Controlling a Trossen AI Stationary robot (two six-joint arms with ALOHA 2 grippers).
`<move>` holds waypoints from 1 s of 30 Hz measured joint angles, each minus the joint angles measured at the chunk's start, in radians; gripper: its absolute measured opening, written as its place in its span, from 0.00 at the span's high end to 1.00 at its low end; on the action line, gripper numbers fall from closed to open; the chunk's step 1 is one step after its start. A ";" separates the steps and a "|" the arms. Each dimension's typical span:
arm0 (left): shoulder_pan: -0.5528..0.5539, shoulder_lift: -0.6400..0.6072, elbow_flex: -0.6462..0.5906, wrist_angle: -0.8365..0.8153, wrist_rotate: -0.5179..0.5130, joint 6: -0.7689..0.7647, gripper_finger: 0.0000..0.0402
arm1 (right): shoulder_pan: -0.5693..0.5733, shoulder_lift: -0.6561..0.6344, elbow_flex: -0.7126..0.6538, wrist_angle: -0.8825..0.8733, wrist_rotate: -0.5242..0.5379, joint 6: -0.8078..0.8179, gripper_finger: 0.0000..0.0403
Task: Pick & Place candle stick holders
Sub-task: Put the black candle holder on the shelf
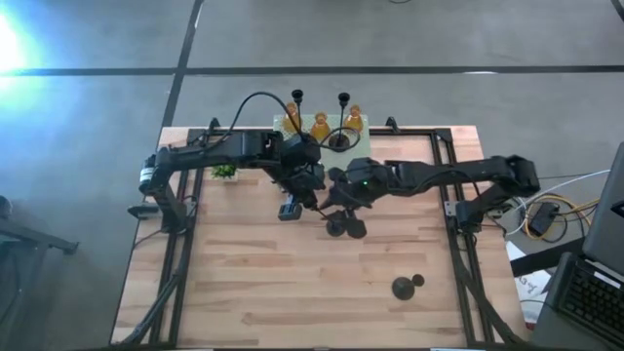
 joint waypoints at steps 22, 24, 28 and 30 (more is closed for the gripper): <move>0.000 -0.002 -0.001 0.003 -0.004 0.017 0.88 | 0.000 0.038 -0.004 0.044 0.072 0.027 0.97; 0.000 -0.004 -0.001 0.010 0.004 0.029 0.84 | 0.003 0.029 -0.008 0.036 0.072 0.024 0.97; 0.000 -0.026 -0.002 0.017 0.004 0.038 0.78 | 0.007 -0.003 -0.034 0.024 0.112 0.024 0.97; 0.001 -0.036 -0.003 0.022 -0.004 0.039 0.76 | 0.007 -0.036 -0.053 0.030 0.149 0.024 0.97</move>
